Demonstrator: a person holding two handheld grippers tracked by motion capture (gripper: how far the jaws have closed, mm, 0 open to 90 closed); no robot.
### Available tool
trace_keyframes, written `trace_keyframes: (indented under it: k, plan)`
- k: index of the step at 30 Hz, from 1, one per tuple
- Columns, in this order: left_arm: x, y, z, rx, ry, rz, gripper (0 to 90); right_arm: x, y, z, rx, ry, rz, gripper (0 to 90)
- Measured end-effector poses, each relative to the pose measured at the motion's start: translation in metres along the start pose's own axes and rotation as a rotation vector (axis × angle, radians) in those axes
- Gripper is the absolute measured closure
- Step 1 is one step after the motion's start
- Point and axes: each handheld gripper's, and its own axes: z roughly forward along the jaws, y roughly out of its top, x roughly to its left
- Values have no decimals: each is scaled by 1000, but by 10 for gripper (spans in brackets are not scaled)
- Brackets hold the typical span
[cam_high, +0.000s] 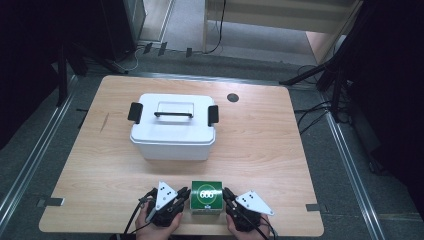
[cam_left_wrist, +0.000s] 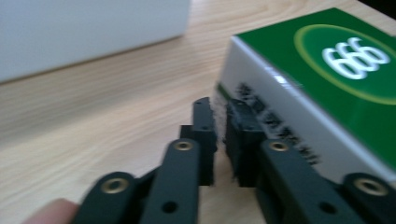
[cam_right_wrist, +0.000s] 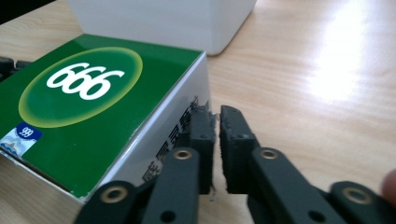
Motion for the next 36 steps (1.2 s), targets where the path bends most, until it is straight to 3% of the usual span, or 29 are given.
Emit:
trace_keyframes:
  k: [3,4,6,7,9,10,11,13,14,16,18,20,22,26,28,31,32,34,36]
  plan:
    - [10,-1,-4,-14,11,-15,700,-7,2,-3,-40,-7,-43,780]
    - [21,-2,-9,-26,42,-44,662,-11,2,-3,-58,-12,-65,735]
    - [26,-2,-12,-30,58,-59,548,-15,3,-4,-65,-20,-65,714]
    - [31,-3,-15,-31,77,-69,548,-20,3,-5,-65,-25,-47,700]
    - [42,-3,-21,-37,105,-86,459,-30,4,-7,-64,-41,-10,667]
    - [48,-3,-24,-40,119,-96,424,-34,5,-9,-64,-53,3,624]
    - [60,-4,-31,-55,182,-118,373,-43,7,-12,-62,-94,11,509]
    - [67,-4,-34,-63,206,-134,320,-51,8,-14,-54,-141,9,426]
    - [82,-3,-40,-68,248,-166,293,-55,9,-15,-57,-158,16,385]
    - [89,-3,-42,-64,263,-178,238,-59,9,-16,-61,-162,34,334]
    - [102,-4,-46,-55,294,-195,201,-68,11,-18,-51,-186,67,225]
    - [112,-4,-50,-58,321,-203,151,-74,12,-20,-40,-201,71,170]
    - [122,-4,-56,-74,342,-214,130,-81,13,-23,-38,-192,99,105]
    - [150,-8,-67,-82,379,-240,60,-97,15,-28,-36,-216,109,35]
    - [155,-10,-69,-82,372,-238,14,-100,15,-30,-35,-221,116,29]
    - [175,-15,-76,-100,404,-266,14,-114,16,-36,-52,-251,140,23]
    - [175,-15,-76,-100,404,-266,14,-114,16,-36,-52,-251,140,23]
    - [184,-17,-77,-107,443,-260,14,-121,16,-41,-57,-278,146,30]
    - [194,-19,-81,-124,452,-280,14,-129,15,-47,-65,-312,156,60]
